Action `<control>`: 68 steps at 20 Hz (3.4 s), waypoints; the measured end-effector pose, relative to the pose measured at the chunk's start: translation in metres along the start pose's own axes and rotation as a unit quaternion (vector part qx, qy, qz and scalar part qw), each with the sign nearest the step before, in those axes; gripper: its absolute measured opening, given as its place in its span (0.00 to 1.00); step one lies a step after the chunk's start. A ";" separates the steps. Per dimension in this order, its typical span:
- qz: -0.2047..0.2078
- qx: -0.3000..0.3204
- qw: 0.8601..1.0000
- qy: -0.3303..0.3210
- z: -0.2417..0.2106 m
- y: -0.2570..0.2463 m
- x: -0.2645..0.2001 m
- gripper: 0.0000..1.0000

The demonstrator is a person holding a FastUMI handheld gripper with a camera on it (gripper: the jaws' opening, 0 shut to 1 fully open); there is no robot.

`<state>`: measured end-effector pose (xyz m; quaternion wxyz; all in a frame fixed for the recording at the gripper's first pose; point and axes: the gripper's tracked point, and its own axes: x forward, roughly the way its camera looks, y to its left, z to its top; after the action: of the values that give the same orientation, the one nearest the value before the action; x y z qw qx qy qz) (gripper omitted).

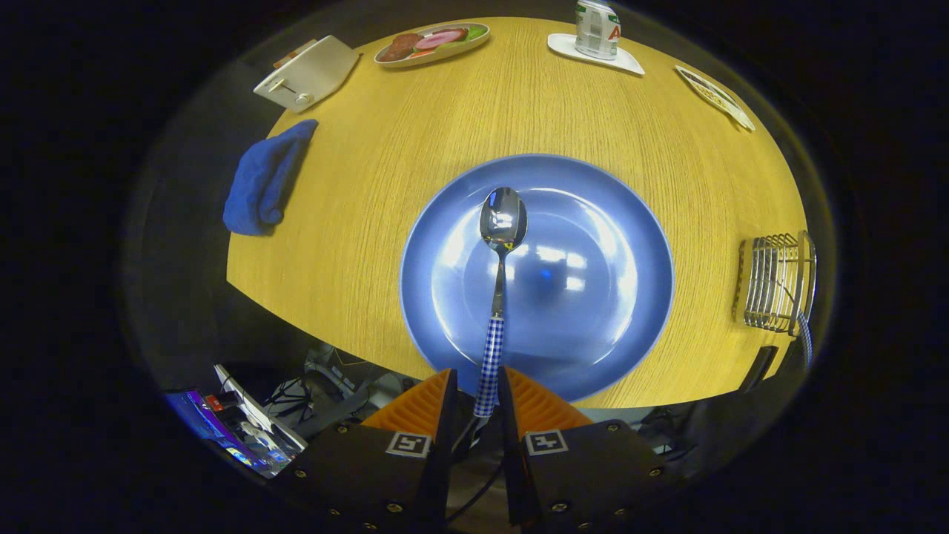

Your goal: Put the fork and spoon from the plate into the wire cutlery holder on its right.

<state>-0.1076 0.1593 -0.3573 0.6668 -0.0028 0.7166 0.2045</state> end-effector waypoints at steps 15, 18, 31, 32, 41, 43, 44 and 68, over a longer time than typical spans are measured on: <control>-0.033 -0.063 0.997 0.027 0.001 -0.026 0.010 0.05; -0.028 -0.079 0.996 0.035 0.004 -0.038 -0.002 0.01; -0.061 -0.059 0.995 0.061 -0.024 -0.146 -0.093 0.01; -0.057 -0.051 0.995 0.063 -0.025 -0.153 -0.100 0.01; -0.058 0.012 0.994 0.087 -0.050 -0.221 -0.164 0.01; -0.058 0.020 0.994 0.093 -0.053 -0.232 -0.172 0.01; -0.060 0.024 0.993 0.098 -0.053 -0.238 -0.175 0.01; -0.039 0.073 0.966 0.244 -0.054 -0.260 -0.161 0.01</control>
<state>-0.0693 -0.1382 -0.2772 0.4774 -0.0315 0.8701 0.1186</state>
